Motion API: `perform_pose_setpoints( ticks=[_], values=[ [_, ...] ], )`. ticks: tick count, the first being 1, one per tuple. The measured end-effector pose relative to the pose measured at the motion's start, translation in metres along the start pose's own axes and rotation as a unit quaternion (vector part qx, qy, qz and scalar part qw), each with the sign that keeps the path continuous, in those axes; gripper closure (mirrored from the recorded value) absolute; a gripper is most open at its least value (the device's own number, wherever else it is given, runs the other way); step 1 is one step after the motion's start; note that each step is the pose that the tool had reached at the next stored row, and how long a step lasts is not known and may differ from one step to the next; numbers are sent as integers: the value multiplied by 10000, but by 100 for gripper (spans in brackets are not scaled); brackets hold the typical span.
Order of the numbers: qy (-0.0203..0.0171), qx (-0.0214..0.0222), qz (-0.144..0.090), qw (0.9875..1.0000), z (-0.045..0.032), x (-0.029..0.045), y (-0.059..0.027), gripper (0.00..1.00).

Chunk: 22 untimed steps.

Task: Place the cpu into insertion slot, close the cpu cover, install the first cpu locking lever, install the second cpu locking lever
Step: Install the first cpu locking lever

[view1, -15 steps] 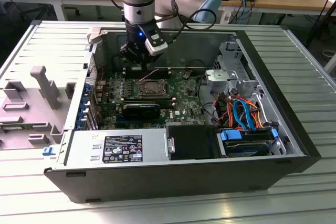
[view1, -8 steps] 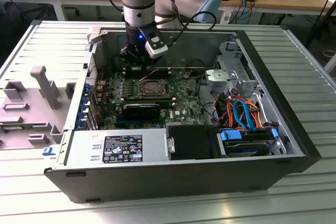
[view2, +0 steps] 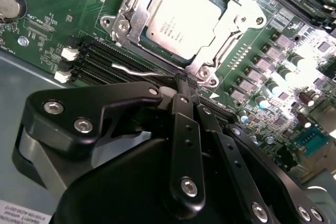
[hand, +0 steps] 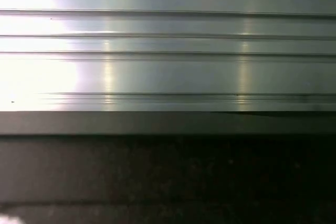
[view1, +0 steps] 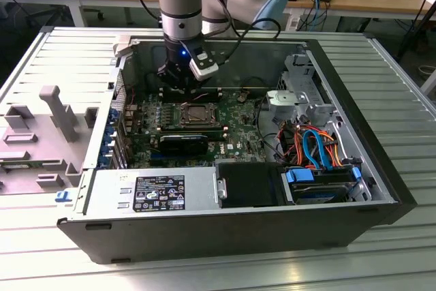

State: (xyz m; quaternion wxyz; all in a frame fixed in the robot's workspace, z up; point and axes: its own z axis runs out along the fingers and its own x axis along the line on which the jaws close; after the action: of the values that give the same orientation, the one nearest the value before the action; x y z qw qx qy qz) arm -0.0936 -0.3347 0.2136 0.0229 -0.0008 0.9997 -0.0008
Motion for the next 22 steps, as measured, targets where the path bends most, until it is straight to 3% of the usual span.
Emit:
perform_pose_setpoints(
  ticks=[9,22],
  values=[
    [3,0,0,10000,54,-90,0,89],
    [4,-1,-1,10000,99,-149,0,89]
  ],
)
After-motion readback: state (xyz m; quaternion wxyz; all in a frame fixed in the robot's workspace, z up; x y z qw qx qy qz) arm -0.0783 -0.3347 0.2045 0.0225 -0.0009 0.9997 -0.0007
